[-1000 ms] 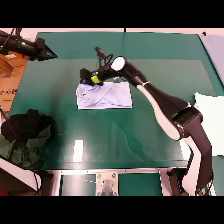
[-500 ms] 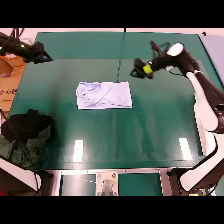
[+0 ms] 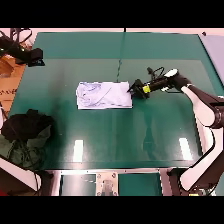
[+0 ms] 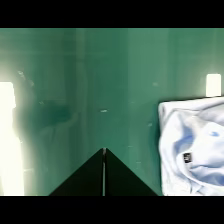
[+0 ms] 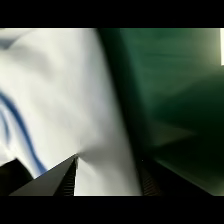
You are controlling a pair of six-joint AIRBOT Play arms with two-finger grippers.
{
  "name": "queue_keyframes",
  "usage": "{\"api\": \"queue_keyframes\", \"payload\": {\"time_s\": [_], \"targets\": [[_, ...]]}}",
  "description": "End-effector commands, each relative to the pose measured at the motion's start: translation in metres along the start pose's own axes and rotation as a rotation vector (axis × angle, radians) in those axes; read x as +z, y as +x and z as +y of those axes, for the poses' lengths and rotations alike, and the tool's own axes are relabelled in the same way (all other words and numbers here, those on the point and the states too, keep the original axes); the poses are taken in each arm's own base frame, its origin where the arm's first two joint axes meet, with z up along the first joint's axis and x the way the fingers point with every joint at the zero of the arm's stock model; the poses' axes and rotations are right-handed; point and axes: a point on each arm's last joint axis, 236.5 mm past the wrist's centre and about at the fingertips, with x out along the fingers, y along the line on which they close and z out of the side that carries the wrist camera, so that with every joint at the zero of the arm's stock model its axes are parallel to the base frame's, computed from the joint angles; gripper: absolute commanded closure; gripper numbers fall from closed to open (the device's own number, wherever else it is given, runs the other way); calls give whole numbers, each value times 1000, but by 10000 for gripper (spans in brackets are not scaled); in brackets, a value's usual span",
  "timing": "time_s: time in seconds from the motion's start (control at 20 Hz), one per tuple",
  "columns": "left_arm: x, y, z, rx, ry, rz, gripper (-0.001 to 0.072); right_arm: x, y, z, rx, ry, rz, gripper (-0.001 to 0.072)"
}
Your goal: Fold the shirts.
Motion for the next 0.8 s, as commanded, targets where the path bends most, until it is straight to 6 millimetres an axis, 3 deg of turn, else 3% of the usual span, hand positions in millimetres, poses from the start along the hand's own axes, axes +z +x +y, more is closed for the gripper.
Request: {"api": "queue_keyframes", "payload": {"time_s": [0.0, 0.05, 0.1, 0.15, 0.3, 0.4, 0.45, 0.55, 0.65, 0.75], "targets": [[-4, 3, 4, 13, -12, 12, 683, 0, 34, 31, 120, -34, -15, 249], [-5, 5, 4, 12, -14, 19, 683, 2, 37, 43, 142, -40, -24, 366], [-7, 5, 4, 12, -14, 24, 683, 4, 36, 55, 157, -60, -32, 613], [-7, 5, 4, 11, -14, 24, 683, 9, 33, 67, 167, -90, -43, 693], [-7, 5, 4, 11, -14, 27, 683, 19, -2, 118, 232, -215, -52, 703], [-8, 5, 4, 11, -14, 28, 683, 35, -56, 158, 271, -297, -120, 703], [-9, 5, 4, 10, -14, 34, 683, 46, -93, 173, 270, -326, -183, 703], [-14, 5, 3, 7, -13, 55, 683, 54, -169, 183, 211, -353, -291, 703], [-17, 4, 2, 5, -13, 70, 683, 52, -240, 169, 170, -331, -363, 703], [-16, 5, 3, 6, -14, 65, 683, 63, -311, 123, 87, -172, -495, 703]]}}
